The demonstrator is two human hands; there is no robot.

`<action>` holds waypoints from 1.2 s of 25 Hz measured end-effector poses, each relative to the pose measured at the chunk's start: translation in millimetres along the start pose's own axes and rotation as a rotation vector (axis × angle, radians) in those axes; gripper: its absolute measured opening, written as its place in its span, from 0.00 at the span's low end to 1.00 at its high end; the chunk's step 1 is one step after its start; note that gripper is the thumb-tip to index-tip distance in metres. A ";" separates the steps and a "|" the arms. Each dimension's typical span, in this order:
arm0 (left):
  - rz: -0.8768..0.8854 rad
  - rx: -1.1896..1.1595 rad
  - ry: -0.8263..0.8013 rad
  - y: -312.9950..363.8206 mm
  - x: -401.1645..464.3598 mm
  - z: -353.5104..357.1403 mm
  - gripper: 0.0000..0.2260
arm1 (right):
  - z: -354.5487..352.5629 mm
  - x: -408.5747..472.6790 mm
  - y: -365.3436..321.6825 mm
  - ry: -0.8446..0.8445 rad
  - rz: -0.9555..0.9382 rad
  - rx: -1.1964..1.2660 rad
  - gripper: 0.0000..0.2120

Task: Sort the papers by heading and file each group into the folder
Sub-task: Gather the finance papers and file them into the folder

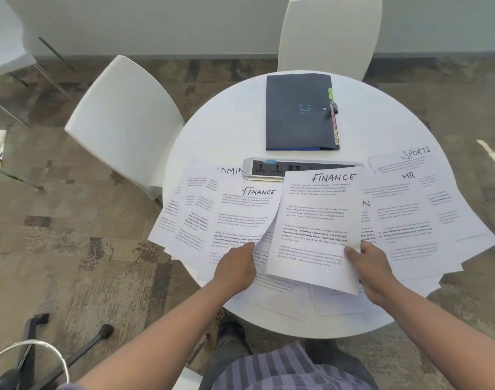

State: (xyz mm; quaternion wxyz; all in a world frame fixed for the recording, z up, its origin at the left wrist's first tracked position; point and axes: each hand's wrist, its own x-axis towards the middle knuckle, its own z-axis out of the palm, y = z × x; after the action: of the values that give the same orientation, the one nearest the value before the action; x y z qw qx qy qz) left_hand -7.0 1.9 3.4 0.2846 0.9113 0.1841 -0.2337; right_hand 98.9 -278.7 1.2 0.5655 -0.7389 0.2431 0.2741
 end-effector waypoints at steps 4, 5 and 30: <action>-0.016 -0.237 -0.114 3.3 -0.4 -0.1 0.12 | -12.0 -2.7 1.5 0.036 -0.018 0.001 0.07; -0.044 -0.307 -0.175 2.8 -2.3 -0.9 0.15 | -14.5 -2.7 1.0 0.050 -0.027 0.006 0.07; -0.453 -0.415 0.154 -43.0 13.6 -5.9 0.06 | -46.8 1.8 1.9 0.028 0.011 0.013 0.08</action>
State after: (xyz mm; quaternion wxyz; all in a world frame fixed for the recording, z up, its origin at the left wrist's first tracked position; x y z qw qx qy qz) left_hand -14.1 41.3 -18.2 0.3903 0.7847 0.4470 -0.1791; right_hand 105.1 -324.5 8.5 0.5654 -0.7375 0.2570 0.2653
